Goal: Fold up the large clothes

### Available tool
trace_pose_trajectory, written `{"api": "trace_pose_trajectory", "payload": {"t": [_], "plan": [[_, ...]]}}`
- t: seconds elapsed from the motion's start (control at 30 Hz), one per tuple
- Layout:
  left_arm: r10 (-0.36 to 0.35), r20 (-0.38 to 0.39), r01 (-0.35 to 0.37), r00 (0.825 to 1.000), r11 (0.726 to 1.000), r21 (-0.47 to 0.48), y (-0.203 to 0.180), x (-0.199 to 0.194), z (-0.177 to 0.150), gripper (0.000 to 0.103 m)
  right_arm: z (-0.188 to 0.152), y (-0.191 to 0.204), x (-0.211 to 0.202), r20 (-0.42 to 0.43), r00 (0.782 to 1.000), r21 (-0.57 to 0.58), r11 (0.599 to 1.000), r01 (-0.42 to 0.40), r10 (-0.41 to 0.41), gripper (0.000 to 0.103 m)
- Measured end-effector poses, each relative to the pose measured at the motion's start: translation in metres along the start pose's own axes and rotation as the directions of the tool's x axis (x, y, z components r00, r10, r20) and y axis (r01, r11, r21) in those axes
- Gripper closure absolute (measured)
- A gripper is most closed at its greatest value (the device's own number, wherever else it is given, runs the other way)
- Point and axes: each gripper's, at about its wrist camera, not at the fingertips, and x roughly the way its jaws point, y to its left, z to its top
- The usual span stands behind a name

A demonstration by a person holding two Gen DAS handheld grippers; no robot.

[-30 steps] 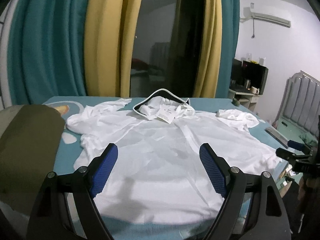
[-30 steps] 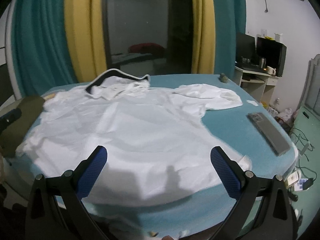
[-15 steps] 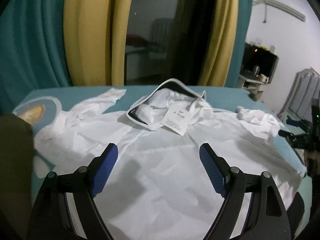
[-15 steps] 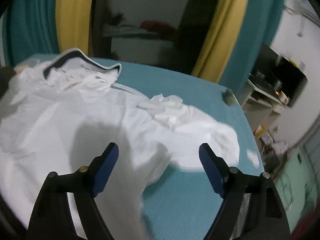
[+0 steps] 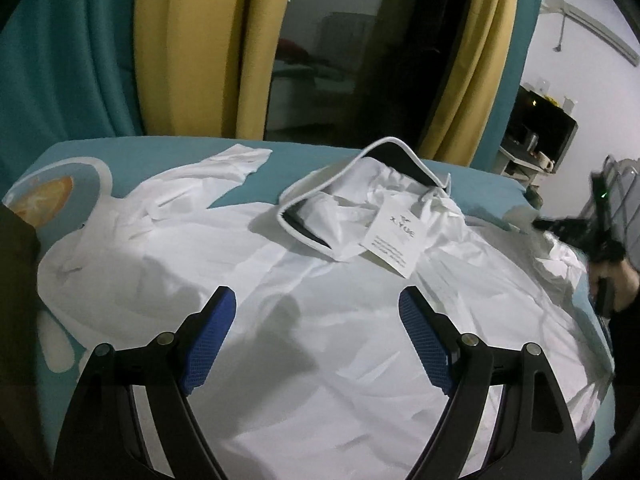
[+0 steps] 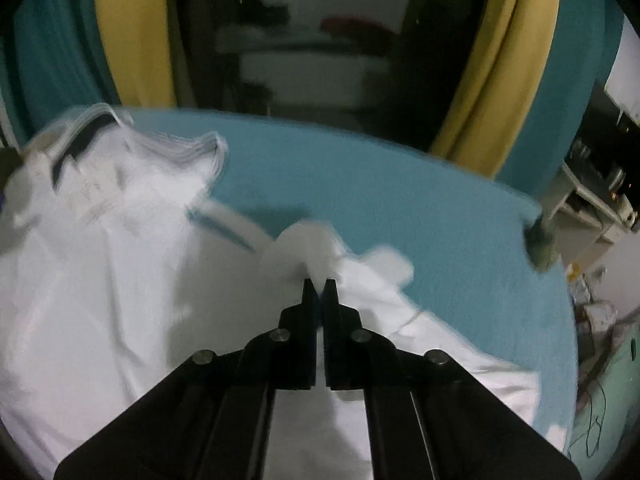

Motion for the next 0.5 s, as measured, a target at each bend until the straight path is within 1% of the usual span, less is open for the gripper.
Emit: {"api": "trace_pose_trajectory", "payload": {"t": [0.07, 0.13, 0.17, 0.23, 0.27, 0.33, 0.37, 0.43, 0.5], "plan": [[-0.003, 0.013, 0.003, 1.0, 1.0, 0.001, 0.005, -0.004, 0.003, 0.017, 0.012, 0.016, -0.025, 0.062, 0.998, -0.017, 0.999, -0.029, 0.03, 0.101], [-0.005, 0.037, 0.005, 0.999, 1.0, 0.004, 0.009, -0.014, 0.005, 0.017, 0.025, 0.04, -0.048, 0.12, 0.988, -0.046, 0.994, -0.095, 0.1, 0.101], [-0.003, 0.049, 0.003, 0.999, 1.0, 0.005, 0.011, -0.018, 0.007, 0.017, 0.032, 0.055, -0.059, 0.142, 0.979, -0.07, 0.988, -0.138, 0.146, 0.101], [0.005, 0.075, -0.006, 0.997, 1.0, 0.006, 0.016, -0.029, 0.008, 0.017, 0.043, 0.084, -0.07, 0.169, 0.955, -0.119, 0.967, -0.226, 0.244, 0.101], [0.012, 0.088, -0.012, 0.996, 1.0, 0.003, 0.02, -0.035, 0.009, 0.017, 0.048, 0.101, -0.074, 0.174, 0.937, -0.144, 0.949, -0.281, 0.303, 0.101], [0.023, 0.105, -0.023, 0.994, 1.0, -0.003, 0.028, -0.045, 0.009, 0.017, 0.057, 0.125, -0.074, 0.167, 0.909, -0.175, 0.919, -0.354, 0.382, 0.101], [0.032, 0.113, -0.032, 0.993, 0.999, -0.005, 0.033, -0.049, 0.009, 0.017, 0.06, 0.142, -0.073, 0.158, 0.888, -0.192, 0.896, -0.4, 0.431, 0.101], [0.047, 0.123, -0.046, 0.991, 0.999, -0.007, 0.041, -0.056, 0.009, 0.017, 0.062, 0.167, -0.066, 0.14, 0.862, -0.213, 0.865, -0.454, 0.487, 0.101], [0.069, 0.123, -0.07, 0.99, 0.998, -0.003, 0.048, -0.06, 0.009, 0.017, 0.059, 0.195, -0.052, 0.104, 0.858, -0.232, 0.851, -0.472, 0.504, 0.1]]}}
